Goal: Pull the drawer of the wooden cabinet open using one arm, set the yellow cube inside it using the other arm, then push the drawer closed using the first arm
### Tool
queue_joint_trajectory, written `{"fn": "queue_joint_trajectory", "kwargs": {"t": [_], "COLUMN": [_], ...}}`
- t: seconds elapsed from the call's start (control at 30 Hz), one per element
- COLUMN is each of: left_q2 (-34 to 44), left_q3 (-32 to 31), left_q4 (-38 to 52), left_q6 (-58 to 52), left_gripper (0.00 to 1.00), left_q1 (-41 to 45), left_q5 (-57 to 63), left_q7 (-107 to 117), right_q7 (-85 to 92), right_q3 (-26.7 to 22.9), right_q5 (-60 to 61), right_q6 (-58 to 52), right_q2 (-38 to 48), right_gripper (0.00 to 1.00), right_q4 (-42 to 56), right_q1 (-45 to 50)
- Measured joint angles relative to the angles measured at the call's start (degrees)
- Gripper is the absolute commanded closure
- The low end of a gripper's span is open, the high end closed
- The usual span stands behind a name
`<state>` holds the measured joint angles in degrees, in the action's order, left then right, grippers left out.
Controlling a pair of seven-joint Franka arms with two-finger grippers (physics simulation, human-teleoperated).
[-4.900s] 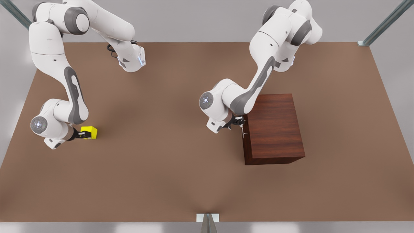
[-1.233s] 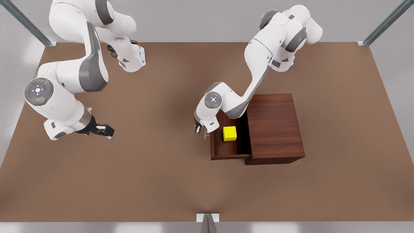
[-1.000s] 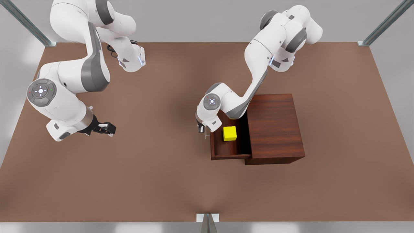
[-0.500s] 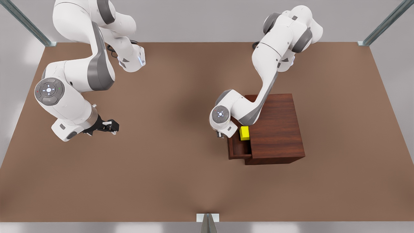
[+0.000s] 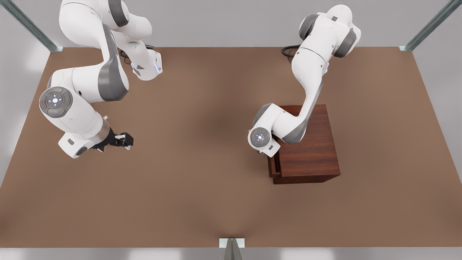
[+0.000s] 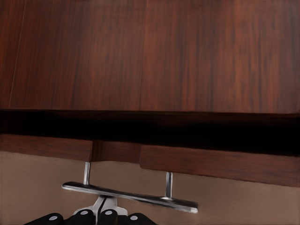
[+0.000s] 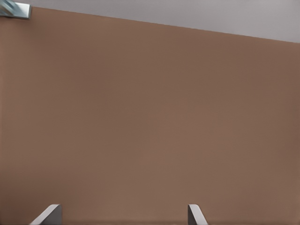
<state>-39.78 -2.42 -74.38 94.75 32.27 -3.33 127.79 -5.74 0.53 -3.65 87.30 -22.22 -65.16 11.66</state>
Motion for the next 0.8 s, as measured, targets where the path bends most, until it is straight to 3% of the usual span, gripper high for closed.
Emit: {"fn": "queue_joint_trajectory", "kwargs": {"t": [0.53, 0.57, 0.6, 0.7, 0.8], "left_q2": [0.0, 0.0, 0.0, 0.3, 3.5], "left_q3": [2.0, 2.1, 2.0, 1.9, 2.1], "left_q4": [0.1, 0.2, 0.8, 5.7, 7.3], "left_q6": [-3.9, -3.8, -3.3, -0.7, 0.3], "left_gripper": [0.77, 0.18, 0.00, 0.00, 0.00], "left_q1": [-0.5, -0.4, -0.3, -0.5, -7.6], "left_q5": [0.4, 0.4, 0.4, -1.0, -2.0], "left_q7": [-6.9, -7.2, -7.3, -7.7, -12.3], "right_q7": [0.9, 1.0, 1.0, 1.2, 1.3], "right_q3": [-0.5, -0.5, -0.5, -0.5, -0.5], "right_q5": [0.3, 0.3, 0.4, 0.4, 0.4], "right_q6": [-1.0, -1.1, -1.1, -1.1, -1.2], "right_q2": [0.5, 0.5, 0.5, 0.5, 0.5], "right_gripper": [0.00, 0.00, 0.00, 0.00, 0.00], "right_q4": [0.1, 0.1, 0.1, 0.1, 0.1], "right_q1": [-2.0, -2.1, -2.1, -2.5, -2.8]}}
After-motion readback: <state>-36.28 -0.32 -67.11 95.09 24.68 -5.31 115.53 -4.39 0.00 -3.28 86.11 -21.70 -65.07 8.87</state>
